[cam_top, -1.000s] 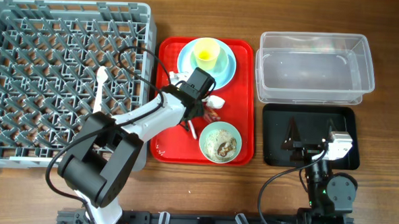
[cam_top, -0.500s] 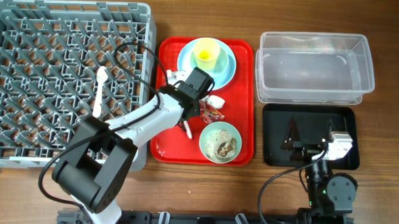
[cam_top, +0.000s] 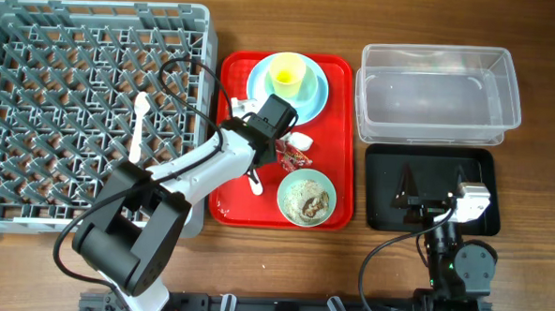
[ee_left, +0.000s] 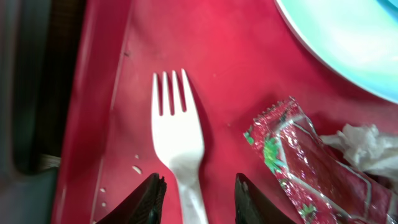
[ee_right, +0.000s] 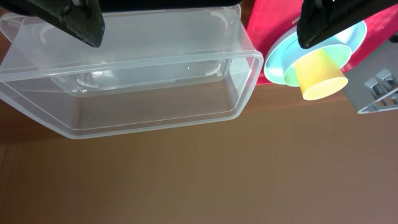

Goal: Sort waste into correct bins and load items into the dishwasher rack
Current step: 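Return the left gripper to the tray and grasp the white fork, then carry the fork to the dish rack and insert it beside the spoon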

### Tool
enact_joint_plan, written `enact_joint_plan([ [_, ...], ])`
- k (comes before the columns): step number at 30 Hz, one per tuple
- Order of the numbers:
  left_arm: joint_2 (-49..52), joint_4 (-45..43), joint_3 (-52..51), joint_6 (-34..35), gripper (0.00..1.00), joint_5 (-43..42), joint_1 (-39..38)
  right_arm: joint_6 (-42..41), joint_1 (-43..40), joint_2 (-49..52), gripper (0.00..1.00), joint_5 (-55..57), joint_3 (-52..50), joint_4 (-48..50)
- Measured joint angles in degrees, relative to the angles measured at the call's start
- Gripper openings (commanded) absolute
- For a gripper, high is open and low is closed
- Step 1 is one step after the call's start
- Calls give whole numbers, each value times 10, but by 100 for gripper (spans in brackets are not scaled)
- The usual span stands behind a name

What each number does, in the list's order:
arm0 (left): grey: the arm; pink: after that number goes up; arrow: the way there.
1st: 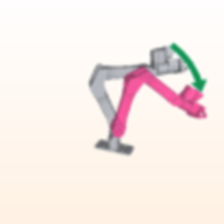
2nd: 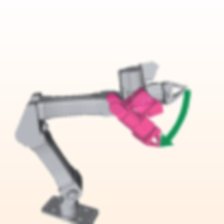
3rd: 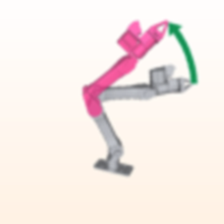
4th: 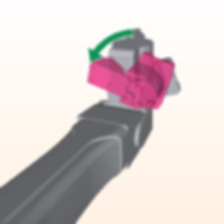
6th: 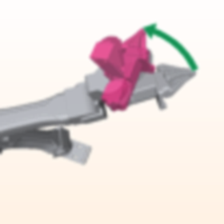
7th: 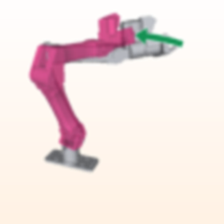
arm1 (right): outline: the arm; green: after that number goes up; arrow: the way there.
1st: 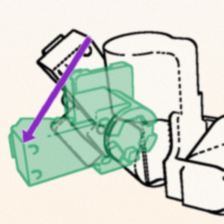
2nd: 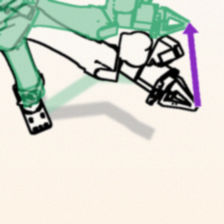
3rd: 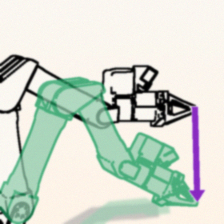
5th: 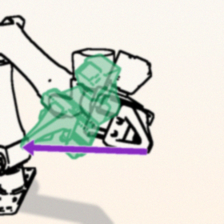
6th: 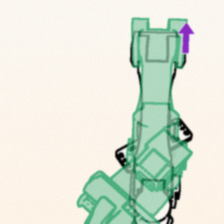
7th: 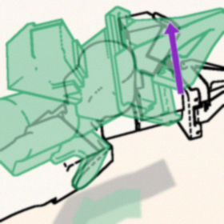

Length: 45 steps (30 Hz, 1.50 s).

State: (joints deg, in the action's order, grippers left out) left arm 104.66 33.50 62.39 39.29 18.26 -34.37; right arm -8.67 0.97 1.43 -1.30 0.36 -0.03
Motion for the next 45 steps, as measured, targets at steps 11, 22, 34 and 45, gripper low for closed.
enact_joint_plan([
  [11, 0, -8, 0, 0, 34, -4, 41, 0, 0, 0, 100, 0, 0, 0],
  [22, 0, -14, 0, -22, 34, -155, 101, 0, 0, 0, 100, 0, 0, 0],
  [34, -5, -78, -37, -26, 21, -169, 100, 0, 0, 0, 100, 0, 0, 0],
  [45, -5, -81, -40, -25, 4, -169, 100, 0, 0, 0, 100, 0, 0, 0],
])
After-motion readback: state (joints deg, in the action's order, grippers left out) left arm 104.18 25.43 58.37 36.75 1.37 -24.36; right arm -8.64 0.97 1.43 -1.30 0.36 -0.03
